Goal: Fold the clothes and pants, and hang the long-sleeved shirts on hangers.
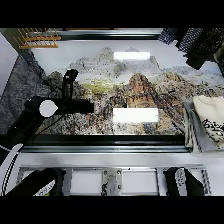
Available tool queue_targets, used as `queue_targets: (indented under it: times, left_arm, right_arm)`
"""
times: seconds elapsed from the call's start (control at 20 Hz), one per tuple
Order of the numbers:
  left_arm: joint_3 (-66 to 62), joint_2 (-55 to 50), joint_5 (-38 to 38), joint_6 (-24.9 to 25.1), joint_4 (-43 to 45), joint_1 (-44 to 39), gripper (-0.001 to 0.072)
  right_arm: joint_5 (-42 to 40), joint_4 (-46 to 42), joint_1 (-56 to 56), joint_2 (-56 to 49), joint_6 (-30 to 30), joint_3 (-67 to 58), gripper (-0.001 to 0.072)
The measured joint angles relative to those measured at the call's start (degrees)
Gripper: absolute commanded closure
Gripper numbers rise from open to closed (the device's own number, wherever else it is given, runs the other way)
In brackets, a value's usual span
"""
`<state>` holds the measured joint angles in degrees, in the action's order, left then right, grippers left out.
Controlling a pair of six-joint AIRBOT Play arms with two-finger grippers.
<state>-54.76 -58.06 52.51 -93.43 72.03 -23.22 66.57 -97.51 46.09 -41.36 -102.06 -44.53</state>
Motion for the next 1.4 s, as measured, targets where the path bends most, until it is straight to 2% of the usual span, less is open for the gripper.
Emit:
queue_targets:
  times: [0.25,0.45,0.6,0.9,0.95,1.05,1.1,1.4]
  left_arm:
    - [0.0,0.0,0.0,0.0,0.02,0.0,0.0702]
    - [0.0,0.0,-0.07,-0.02,0.02,0.0,0.0702]
    - [0.0,0.0,-0.11,-1.55,0.0,0.46,0.0702]
    - [0.0,0.0,-0.07,-4.37,0.0,2.43,0.0702]
    - [0.0,0.0,-0.04,-4.55,0.0,2.47,0.0702]
    - [0.0,0.0,0.02,-4.68,0.0,2.43,0.0702]
    - [0.0,0.0,0.02,-4.72,0.0,2.4,0.0702]
    - [0.0,0.0,-0.09,-5.07,0.0,2.4,0.0702]
  right_arm:
    - [-3.5,1.25,-0.48,0.31,1.6,-0.79,0.0101]
    - [-7.26,15.54,-5.95,1.81,12.52,-1.6,0.0101]
    - [-7.82,26.67,-16.35,1.95,20.85,-1.6,0.0101]
    - [-8.15,34.16,-42.18,-1.6,26.05,-1.6,0.0115]
    - [-8.24,34.45,-45.42,-2.56,26.4,-1.6,0.022]
    - [-8.26,35.08,-50.51,-4.44,26.88,-1.6,0.0637]
    - [-8.28,35.28,-52.37,-5.29,26.91,-1.6,0.0698]
    - [-7.65,35.85,-56.94,-8.15,27.28,-1.6,0.0698]
